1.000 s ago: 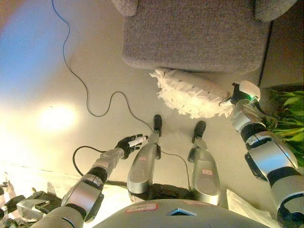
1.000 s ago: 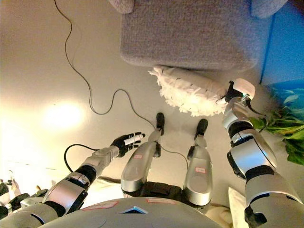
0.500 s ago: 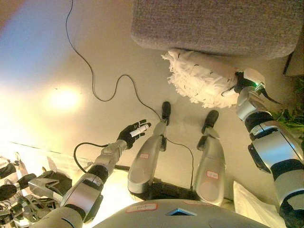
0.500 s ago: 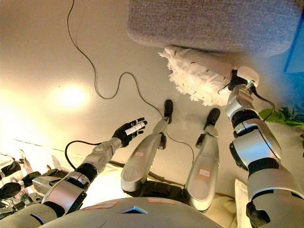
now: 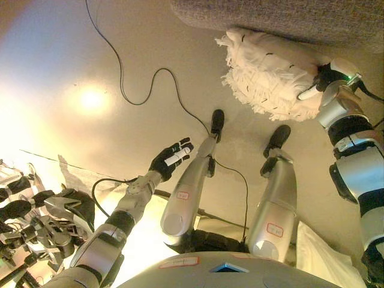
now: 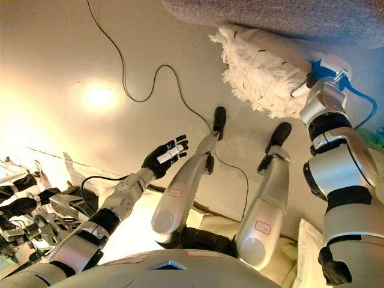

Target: Pick up the pillow and put it on the sofa.

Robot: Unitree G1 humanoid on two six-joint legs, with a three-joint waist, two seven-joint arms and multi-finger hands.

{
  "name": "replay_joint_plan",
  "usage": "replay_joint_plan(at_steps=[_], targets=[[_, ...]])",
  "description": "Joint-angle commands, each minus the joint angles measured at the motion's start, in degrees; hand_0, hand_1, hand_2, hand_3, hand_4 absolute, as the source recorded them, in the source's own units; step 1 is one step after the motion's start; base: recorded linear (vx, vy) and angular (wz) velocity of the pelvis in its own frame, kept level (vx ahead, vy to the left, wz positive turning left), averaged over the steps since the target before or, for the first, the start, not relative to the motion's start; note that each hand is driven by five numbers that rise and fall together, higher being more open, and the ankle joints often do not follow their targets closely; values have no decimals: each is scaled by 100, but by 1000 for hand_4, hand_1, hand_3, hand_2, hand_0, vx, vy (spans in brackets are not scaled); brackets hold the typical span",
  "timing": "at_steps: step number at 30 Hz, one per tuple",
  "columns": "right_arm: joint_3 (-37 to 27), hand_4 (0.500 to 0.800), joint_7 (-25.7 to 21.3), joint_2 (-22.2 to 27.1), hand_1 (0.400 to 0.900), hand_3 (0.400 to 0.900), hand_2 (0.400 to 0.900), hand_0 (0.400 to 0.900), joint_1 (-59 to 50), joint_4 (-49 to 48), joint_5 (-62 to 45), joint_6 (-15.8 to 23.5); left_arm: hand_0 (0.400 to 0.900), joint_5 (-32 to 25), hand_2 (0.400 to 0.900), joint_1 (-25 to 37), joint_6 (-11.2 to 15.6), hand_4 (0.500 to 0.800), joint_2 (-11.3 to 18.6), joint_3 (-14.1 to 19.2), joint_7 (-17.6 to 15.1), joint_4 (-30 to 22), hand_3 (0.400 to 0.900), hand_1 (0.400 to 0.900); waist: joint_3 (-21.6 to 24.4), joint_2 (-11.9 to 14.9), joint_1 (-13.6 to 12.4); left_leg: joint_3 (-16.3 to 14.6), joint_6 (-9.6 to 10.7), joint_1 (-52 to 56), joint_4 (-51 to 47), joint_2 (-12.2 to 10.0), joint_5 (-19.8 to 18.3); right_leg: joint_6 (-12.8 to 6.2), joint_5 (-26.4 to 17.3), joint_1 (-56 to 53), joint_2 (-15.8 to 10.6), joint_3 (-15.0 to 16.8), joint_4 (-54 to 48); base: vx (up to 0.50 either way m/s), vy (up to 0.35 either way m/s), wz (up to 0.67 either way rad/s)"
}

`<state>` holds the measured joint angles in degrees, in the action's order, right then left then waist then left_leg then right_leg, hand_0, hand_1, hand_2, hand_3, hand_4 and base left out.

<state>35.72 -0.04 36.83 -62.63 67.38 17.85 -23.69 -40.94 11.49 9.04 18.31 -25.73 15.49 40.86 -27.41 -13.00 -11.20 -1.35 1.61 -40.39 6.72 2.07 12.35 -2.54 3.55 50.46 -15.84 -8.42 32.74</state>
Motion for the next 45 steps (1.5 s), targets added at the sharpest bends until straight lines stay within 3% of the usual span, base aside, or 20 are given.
replay_joint_plan(at_steps=[1, 7, 8, 9, 13, 25, 31, 35, 38, 45], targets=[[527, 800, 312, 255, 900, 900, 900, 900, -899, -295, -32, 53, 900, -268, 900, -438, 331, 800, 399, -73, 23, -537, 900, 900, -238, -569, -256, 198, 14, -692, 1090, 66, -946, -184, 780, 59, 52, -219, 510, -31, -14, 4], [683, 800, 731, 450, 900, 900, 900, 900, -1241, -404, -402, 88, 900, -367, 900, -691, 353, 800, 624, -4, 77, -1123, 900, 900, -238, -591, -367, 209, -7, -1260, 1568, -4, -1065, -111, 952, 618, -2, -85, 1054, -47, 4, 3], [700, 672, 768, 485, 686, 686, 686, 686, -1265, -413, -423, 170, 900, -366, 900, -750, 351, 800, 675, 3, 86, -1230, 900, 900, -238, -593, -381, 208, -9, -1328, 1631, -19, -1089, -104, 965, 683, -9, -81, 1105, -36, 13, -3], [714, 500, 791, 515, 400, 400, 400, 400, -1292, -419, -465, 261, 900, -369, 900, -784, 341, 800, 717, 9, 88, -1315, 900, 900, -238, -592, -394, 216, -13, -1370, 1666, -24, -1106, -99, 970, 726, -13, -79, 1132, -30, 3, -4], [703, 500, 744, 605, 400, 400, 400, 400, -1388, -417, -706, 450, 900, -401, 900, -880, 315, 800, 839, -2, 76, -1550, 900, 900, -238, -589, -433, 238, -23, -1410, 1697, -43, -1126, -90, 970, 746, -8, -112, 1128, -31, -4, -6], [567, 500, 545, 840, 400, 400, 400, 400, -1402, -308, -573, 435, 900, -518, 900, -1054, 355, 800, 941, -16, 151, -1798, 900, 900, -238, -610, -425, 243, 43, -1264, 1516, -111, -1032, -87, 894, 564, 46, -190, 909, -24, 13, -3], [449, 500, 501, 747, 400, 400, 400, 400, -1065, -332, -523, 589, 900, -516, 900, -1042, 289, 800, 861, -21, 156, -1616, 900, 900, -238, -515, -337, 212, 134, -650, 1014, -124, -905, -154, 683, -131, 141, -363, 186, 3, -3, -4], [457, 500, 632, 681, 400, 400, 400, 400, -706, -548, -291, 916, 900, -602, 900, -986, 82, 800, 769, 113, 396, -1121, 900, 900, -238, -219, -196, 119, 205, 48, 620, -139, -871, -283, 382, -935, 171, -577, -554, 2, -9, -15], [417, 500, 783, 641, 400, 400, 400, 400, -479, -804, -176, 1176, 900, -609, 900, -824, -131, 800, 656, 293, 383, -608, 900, 900, -238, 69, -87, 31, 197, 586, 377, -248, -758, -322, 12, -1552, 209, -777, -1093, -16, -17, -12], [244, 500, 1251, 888, 400, 400, 400, 400, 198, -1870, 153, 1715, 900, -45, 900, -703, -782, 800, 449, 836, 245, 474, 900, 900, -191, 760, 128, -172, 326, 2128, -110, -539, -827, -408, -166, -3250, 391, -1017, -1927, 80, -66, -5]])
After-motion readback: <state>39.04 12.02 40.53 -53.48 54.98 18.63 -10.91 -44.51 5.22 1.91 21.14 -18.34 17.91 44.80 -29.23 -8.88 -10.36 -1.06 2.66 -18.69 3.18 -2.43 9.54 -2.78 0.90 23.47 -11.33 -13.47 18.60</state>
